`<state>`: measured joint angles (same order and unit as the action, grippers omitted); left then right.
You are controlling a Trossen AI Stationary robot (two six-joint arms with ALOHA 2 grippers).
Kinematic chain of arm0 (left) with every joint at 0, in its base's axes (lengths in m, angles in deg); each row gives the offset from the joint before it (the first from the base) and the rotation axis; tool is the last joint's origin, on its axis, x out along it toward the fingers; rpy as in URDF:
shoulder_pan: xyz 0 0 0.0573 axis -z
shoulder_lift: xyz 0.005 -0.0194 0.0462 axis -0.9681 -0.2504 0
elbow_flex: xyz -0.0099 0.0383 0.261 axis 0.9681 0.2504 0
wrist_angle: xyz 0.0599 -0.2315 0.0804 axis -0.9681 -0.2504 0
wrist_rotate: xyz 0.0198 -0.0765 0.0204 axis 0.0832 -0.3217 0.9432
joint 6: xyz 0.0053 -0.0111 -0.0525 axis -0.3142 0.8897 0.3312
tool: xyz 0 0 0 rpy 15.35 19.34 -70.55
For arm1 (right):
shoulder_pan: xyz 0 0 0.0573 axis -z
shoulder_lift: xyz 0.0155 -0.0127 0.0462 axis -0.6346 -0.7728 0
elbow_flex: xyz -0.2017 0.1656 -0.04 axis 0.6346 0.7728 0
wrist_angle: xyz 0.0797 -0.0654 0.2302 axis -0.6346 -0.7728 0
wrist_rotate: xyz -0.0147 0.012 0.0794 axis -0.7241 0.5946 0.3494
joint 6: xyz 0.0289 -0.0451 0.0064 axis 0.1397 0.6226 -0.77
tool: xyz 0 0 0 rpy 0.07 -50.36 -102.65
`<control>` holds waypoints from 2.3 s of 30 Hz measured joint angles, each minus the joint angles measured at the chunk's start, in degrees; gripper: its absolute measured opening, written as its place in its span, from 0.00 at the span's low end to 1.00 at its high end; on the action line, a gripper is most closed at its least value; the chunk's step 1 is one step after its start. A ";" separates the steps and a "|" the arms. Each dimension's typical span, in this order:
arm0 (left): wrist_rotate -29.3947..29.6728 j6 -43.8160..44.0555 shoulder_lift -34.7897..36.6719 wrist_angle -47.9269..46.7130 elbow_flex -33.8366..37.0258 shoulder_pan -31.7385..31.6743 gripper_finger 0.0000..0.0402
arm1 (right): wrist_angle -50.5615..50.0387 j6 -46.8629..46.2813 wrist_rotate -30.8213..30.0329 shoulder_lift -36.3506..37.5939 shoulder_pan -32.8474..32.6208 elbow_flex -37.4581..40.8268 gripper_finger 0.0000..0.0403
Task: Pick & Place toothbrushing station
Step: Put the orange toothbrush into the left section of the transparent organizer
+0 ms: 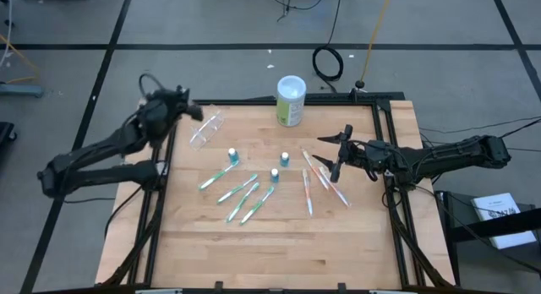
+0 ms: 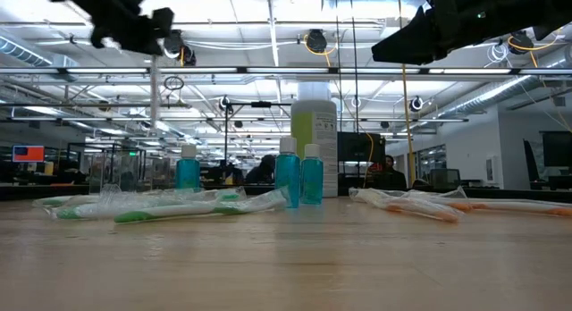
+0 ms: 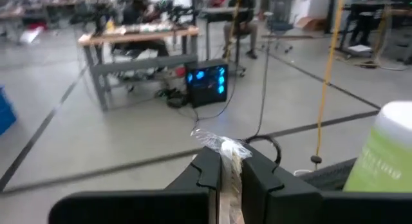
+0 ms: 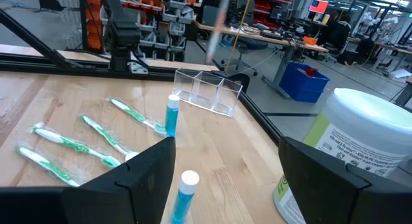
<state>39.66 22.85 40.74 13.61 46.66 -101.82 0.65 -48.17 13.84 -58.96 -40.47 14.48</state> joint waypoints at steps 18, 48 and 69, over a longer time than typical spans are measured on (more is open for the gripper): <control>25.92 19.06 12.84 -7.57 18.15 13.93 0.04 | 0.48 -0.33 0.14 0.02 0.00 0.00 0.66; 28.46 33.51 12.52 -7.13 28.00 13.88 0.46 | 0.42 -0.37 0.18 0.02 0.00 0.00 0.66; 31.24 -7.58 12.54 29.24 28.03 17.47 0.74 | 0.00 -0.37 0.18 0.02 -0.02 0.00 0.66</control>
<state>70.90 15.26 53.28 42.84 74.68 -84.35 0.65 -48.54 14.02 -58.95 -40.50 14.48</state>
